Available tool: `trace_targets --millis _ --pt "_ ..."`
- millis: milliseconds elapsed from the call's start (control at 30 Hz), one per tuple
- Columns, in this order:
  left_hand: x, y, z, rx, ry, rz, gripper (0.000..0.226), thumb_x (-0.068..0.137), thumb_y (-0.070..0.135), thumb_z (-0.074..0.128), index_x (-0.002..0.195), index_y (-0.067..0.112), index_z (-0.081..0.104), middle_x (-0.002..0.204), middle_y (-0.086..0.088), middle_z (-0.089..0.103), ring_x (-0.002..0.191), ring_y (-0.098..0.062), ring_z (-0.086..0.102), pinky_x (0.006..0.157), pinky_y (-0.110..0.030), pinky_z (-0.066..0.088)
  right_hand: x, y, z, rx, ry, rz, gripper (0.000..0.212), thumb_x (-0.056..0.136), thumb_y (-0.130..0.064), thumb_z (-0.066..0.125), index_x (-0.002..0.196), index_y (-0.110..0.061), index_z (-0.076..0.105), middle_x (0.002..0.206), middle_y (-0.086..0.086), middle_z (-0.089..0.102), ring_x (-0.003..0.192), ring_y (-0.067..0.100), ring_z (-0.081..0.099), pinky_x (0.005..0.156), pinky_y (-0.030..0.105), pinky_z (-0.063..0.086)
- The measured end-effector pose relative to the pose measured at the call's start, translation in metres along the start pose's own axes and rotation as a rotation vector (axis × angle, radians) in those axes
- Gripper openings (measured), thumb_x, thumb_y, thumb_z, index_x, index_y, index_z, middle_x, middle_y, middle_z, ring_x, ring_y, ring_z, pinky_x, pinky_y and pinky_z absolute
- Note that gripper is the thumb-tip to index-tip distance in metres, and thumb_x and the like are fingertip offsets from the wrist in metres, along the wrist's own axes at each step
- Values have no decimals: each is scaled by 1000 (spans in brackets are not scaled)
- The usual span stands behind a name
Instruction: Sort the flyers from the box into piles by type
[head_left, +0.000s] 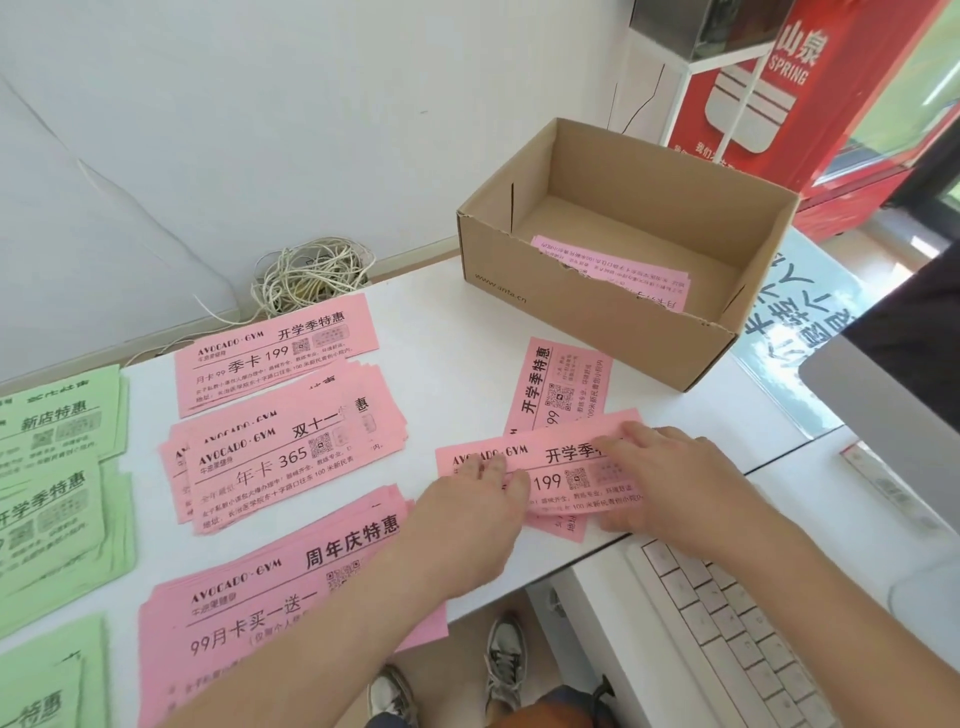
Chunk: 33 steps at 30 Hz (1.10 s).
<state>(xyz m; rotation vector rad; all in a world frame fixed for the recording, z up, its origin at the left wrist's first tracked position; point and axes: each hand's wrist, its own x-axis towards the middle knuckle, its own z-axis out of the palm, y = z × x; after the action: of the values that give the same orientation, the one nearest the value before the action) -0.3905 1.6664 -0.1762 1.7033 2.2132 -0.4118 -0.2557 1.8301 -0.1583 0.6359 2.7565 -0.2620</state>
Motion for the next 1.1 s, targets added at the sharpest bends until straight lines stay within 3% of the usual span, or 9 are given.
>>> trace_targets --millis 167,333,433,600,733,800,867,1000,1100 --pt "8 -32 -6 -285 187 -65 23 98 21 44 110 23 63 103 0 68 91 -24 62 78 -33 47 -6 12 0 421 113 140 50 87 -46 62 134 -36 49 132 -16 52 116 11 52 96 32 45" --pt "10 -50 -10 -814 299 -301 28 90 22 61 62 22 60 55 8 51 54 -12 44 51 -23 33 -6 20 0 1079 330 424 55 87 -50 57 138 -36 42 129 -7 58 110 15 59 88 33 43" --pt "7 -54 -6 -1032 351 -390 37 87 21 66 53 16 51 46 10 36 46 -9 30 45 -21 24 -8 10 1 843 262 344 59 87 -52 57 141 -39 38 142 -8 48 126 11 45 101 36 39" --pt "-9 -67 -24 -1060 675 -413 17 89 21 64 74 16 68 63 -9 60 58 -11 44 57 -30 36 -6 -38 16 160 -52 18 79 84 -57 58 149 -36 18 160 -4 6 147 16 3 115 45 25" --pt "-18 -73 -37 -940 860 -396 15 92 22 60 80 28 66 65 -1 62 60 -11 49 59 -24 39 1 -63 28 -23 51 18 51 88 -33 54 135 -16 43 144 13 41 130 28 41 94 42 46" --pt "-18 -73 -35 -820 903 -350 12 91 25 57 92 22 69 70 -3 67 66 -22 59 67 -32 44 2 -71 35 -84 151 -12 37 64 -21 72 99 -10 65 98 15 67 83 28 64 61 37 53" --pt "-17 -70 -30 -662 904 -305 23 88 26 53 101 15 68 68 -7 68 62 -31 62 62 -37 49 1 -77 37 -88 210 -49 33 39 -9 80 68 -10 66 60 9 62 48 23 57 40 28 43" --pt "-9 -62 -19 -351 841 -144 26 87 23 49 105 12 64 49 -1 57 38 -25 52 40 -25 39 -5 -69 32 -8 370 -46 41 30 0 83 58 -18 59 49 -6 55 42 15 50 41 21 31" --pt "0 -56 -8 -267 784 -67 29 82 11 64 110 16 63 50 2 55 36 -21 50 33 -26 39 -16 -47 26 89 532 18 30 53 -3 85 70 -19 67 62 -7 62 59 18 55 45 24 41"
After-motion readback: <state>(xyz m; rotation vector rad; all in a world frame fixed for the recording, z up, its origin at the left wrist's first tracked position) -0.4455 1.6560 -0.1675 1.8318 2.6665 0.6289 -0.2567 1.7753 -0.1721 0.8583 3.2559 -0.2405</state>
